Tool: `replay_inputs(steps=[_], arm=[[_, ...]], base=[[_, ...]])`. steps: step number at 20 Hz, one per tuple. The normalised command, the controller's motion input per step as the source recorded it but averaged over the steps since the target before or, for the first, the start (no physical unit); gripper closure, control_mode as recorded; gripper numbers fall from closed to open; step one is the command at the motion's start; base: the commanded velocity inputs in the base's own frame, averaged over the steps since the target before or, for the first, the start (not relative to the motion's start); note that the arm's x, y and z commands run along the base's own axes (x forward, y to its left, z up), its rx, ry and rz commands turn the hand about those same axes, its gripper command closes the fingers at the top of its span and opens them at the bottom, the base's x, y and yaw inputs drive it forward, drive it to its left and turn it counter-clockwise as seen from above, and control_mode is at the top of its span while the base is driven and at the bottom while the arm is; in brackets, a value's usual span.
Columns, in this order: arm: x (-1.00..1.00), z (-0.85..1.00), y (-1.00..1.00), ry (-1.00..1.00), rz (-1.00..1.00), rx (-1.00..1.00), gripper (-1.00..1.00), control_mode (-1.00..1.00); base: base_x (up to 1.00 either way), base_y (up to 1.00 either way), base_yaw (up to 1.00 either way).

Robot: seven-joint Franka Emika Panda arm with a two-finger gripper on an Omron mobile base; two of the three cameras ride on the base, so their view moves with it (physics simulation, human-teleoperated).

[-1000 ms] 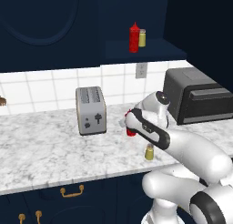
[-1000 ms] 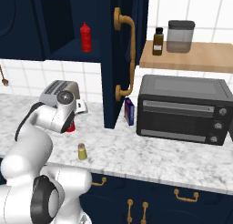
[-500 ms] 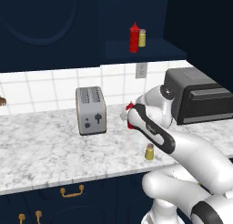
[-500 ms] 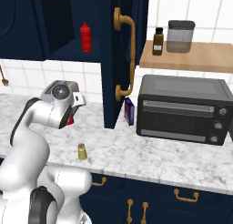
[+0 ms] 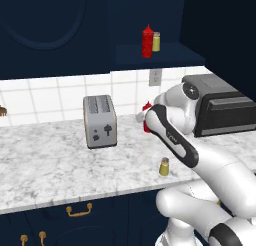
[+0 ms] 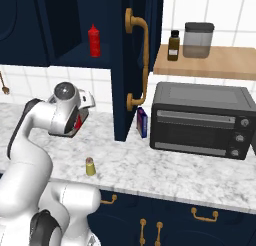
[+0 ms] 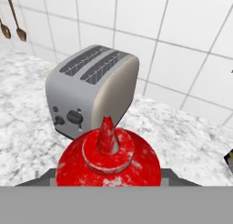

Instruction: Put the shaker and condiment bottle from the counter next to their counterparts in the cabinet.

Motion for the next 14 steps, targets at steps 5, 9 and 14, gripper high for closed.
replay_inputs(steps=[5, 9, 14], arm=[[-0.06, 0.53, 0.0, 0.0, -0.03, 0.0, 1.0, -1.0], [-0.14, 0.47, 0.0, -0.03, -0.04, 0.0, 1.0, -1.0], [-0.2, 0.45, -0.01, -0.03, -0.07, 0.0, 1.0, -1.0]], base=[[0.0, 0.0, 0.0], [0.0, 0.0, 0.0], [0.0, 0.0, 0.0]])
